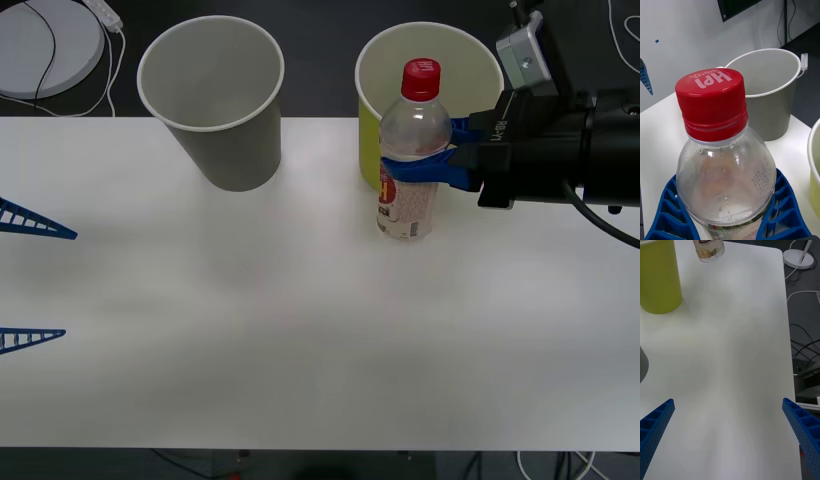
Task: Put the can into the green bin and the plastic bottle into the gray bin
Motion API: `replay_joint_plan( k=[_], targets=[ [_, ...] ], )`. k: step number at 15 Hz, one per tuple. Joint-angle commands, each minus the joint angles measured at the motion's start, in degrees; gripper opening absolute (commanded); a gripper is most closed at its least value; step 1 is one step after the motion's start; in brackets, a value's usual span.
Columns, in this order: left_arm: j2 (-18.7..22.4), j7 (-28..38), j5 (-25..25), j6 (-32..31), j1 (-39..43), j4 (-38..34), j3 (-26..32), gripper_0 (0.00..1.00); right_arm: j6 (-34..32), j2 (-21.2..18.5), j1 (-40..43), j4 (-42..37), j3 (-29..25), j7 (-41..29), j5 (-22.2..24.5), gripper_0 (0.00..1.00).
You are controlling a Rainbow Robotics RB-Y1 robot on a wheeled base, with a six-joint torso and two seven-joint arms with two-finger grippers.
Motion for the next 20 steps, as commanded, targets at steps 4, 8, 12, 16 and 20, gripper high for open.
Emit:
replay_joint_plan(
  k=[4, 8, 12, 16, 20],
  targets=[
    [0.0, 0.0, 0.0, 0.0, 0.0, 0.0, 0.0, 1.0, -8.61, -0.09, -7.59, 0.18, -0.62, -10.49, 3.63, 0.0],
    [0.0, 0.0, 0.0, 0.0, 0.0, 0.0, 0.0, 1.0, -16.43, 0.62, -15.15, 4.31, -0.62, -10.58, 0.73, 0.0],
    [0.0, 0.0, 0.0, 0.0, 0.0, 0.0, 0.0, 1.0, -25.04, 2.99, -22.44, 7.39, -0.62, -17.08, 0.99, 0.0],
    [0.0, 0.0, 0.0, 0.0, 0.0, 0.0, 0.0, 1.0, -32.25, 6.42, -30.97, 13.1, 2.37, -17.34, 1.6, 0.0],
    [0.0, 0.0, 0.0, 0.0, 0.0, 0.0, 0.0, 1.0, -32.69, 8.26, -42.66, 18.9, 13.01, -18.22, 2.22, 0.0]
  ],
)
